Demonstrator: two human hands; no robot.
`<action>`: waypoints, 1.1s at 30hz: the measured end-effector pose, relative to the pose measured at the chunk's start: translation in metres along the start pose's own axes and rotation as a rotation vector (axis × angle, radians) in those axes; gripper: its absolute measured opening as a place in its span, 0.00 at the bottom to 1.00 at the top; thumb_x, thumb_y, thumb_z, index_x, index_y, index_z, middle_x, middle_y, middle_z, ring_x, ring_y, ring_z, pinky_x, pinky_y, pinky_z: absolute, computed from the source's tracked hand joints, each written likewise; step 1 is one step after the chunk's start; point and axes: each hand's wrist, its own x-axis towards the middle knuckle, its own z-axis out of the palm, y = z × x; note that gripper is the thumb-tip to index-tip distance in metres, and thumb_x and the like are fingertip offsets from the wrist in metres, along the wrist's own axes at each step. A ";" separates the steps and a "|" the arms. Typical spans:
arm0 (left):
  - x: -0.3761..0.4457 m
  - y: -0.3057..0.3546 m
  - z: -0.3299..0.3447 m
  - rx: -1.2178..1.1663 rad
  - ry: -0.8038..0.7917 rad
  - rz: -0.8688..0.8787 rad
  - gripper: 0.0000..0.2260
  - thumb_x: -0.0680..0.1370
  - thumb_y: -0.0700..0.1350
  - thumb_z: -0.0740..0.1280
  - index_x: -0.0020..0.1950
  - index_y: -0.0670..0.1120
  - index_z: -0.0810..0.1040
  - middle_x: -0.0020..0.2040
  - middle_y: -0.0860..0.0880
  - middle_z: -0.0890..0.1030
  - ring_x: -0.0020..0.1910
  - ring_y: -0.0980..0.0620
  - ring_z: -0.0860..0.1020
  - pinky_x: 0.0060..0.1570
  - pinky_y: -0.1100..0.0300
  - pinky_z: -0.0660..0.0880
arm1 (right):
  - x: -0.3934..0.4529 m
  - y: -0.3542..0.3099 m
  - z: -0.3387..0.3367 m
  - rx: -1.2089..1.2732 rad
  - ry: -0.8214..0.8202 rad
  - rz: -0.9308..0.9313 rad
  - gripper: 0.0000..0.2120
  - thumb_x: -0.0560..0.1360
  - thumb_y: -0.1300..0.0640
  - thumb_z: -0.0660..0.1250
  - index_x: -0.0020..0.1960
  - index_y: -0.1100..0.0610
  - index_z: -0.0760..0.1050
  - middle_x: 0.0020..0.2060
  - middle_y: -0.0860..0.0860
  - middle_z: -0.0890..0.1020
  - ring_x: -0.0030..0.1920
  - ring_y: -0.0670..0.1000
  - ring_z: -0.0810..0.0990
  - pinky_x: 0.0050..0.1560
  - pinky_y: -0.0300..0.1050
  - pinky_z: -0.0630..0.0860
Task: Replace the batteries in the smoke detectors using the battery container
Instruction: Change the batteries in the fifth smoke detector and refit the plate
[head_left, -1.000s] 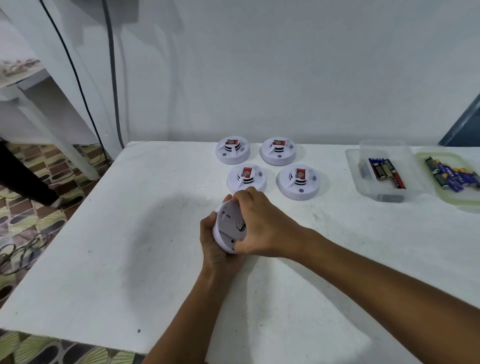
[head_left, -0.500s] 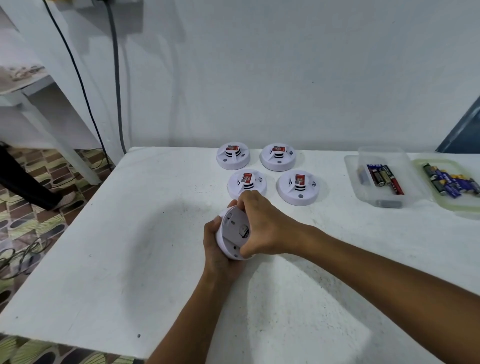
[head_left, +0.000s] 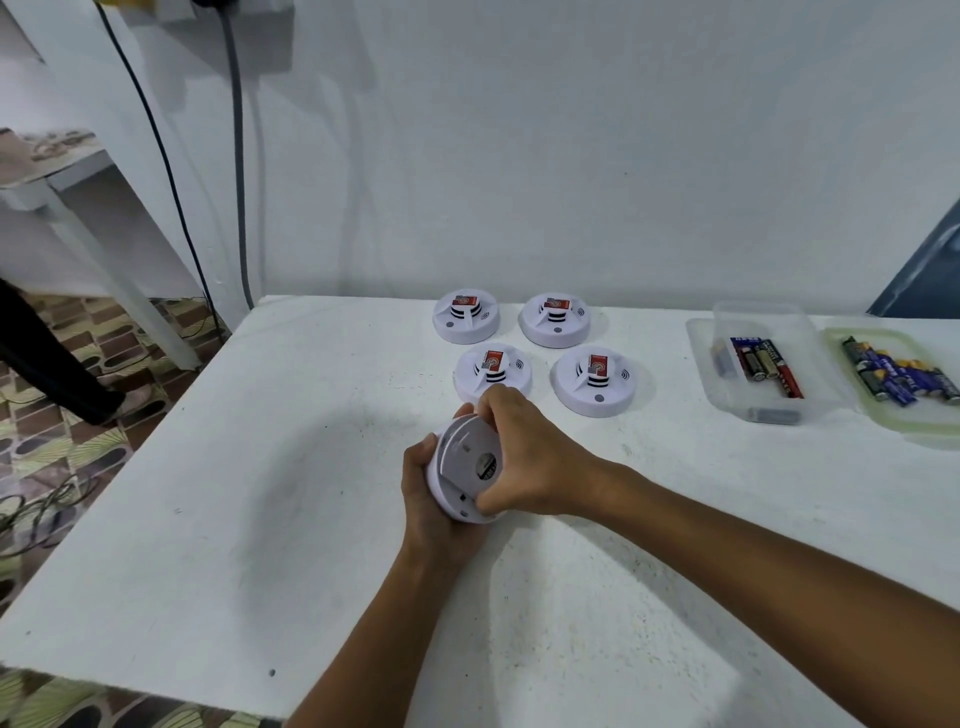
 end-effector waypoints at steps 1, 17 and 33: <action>0.000 0.000 -0.001 -0.003 0.007 -0.006 0.24 0.70 0.58 0.59 0.59 0.45 0.76 0.46 0.44 0.84 0.42 0.48 0.83 0.40 0.55 0.81 | 0.000 0.000 0.000 0.001 -0.004 -0.003 0.29 0.60 0.59 0.77 0.49 0.52 0.60 0.47 0.48 0.68 0.45 0.46 0.68 0.37 0.38 0.67; 0.000 0.003 0.002 -0.138 0.035 -0.097 0.29 0.78 0.61 0.50 0.45 0.46 0.86 0.45 0.41 0.84 0.48 0.41 0.76 0.52 0.46 0.70 | 0.014 0.009 -0.046 0.640 -0.206 0.160 0.12 0.69 0.73 0.71 0.42 0.58 0.76 0.36 0.55 0.83 0.44 0.56 0.83 0.39 0.41 0.78; 0.001 0.002 -0.006 -0.274 -0.041 -0.053 0.24 0.68 0.60 0.61 0.54 0.46 0.81 0.54 0.42 0.80 0.55 0.41 0.76 0.48 0.48 0.75 | -0.041 0.084 -0.042 0.611 0.244 0.657 0.07 0.70 0.68 0.72 0.47 0.63 0.80 0.43 0.61 0.84 0.38 0.55 0.82 0.39 0.45 0.77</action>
